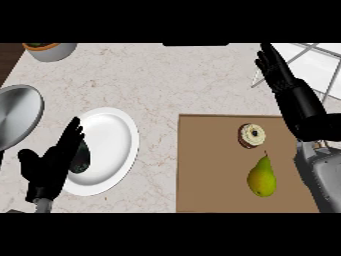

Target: Pick the cupcake from the tray and place it in the tiered shelf

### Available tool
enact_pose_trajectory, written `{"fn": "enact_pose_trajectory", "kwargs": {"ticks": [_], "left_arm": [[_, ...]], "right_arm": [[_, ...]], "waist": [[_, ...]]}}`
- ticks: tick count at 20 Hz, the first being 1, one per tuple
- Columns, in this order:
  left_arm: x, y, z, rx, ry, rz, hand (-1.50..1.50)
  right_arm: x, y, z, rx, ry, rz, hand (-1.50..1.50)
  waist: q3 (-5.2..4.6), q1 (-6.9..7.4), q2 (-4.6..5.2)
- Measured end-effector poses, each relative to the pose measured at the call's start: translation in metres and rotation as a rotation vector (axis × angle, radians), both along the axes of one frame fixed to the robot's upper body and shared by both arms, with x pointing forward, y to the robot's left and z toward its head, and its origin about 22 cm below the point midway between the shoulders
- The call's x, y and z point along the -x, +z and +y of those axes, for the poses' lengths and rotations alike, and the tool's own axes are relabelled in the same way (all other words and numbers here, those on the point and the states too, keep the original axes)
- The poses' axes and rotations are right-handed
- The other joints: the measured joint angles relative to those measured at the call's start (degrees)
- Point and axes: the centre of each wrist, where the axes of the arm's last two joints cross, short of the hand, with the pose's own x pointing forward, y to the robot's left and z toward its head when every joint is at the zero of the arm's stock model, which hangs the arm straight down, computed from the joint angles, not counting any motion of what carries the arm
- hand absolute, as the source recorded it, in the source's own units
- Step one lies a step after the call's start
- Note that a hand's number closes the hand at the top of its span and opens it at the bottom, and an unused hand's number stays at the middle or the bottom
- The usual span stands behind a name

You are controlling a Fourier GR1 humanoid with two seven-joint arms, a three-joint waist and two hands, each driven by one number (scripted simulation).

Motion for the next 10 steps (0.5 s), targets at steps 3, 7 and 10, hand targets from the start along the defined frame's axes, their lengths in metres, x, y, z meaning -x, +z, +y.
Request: {"fn": "enact_pose_trajectory", "kwargs": {"ticks": [3,7,10], "left_arm": [[0.002,0.005,0.018,-0.036,0.020,-0.027,0.00],[-0.001,0.011,0.052,-0.100,0.071,-0.045,0.00],[0.001,0.009,0.064,-0.114,0.097,-0.024,0.00]], "right_arm": [[-0.002,-0.007,0.011,0.000,0.009,-0.012,1.50],[-0.015,-0.021,0.024,0.108,-0.064,0.001,1.50],[-0.013,-0.040,0.001,0.234,-0.335,-0.012,-1.50]], "waist": [[-0.62,0.17,0.99],[-1.27,0.05,1.62],[-1.40,-0.96,1.73]]}}
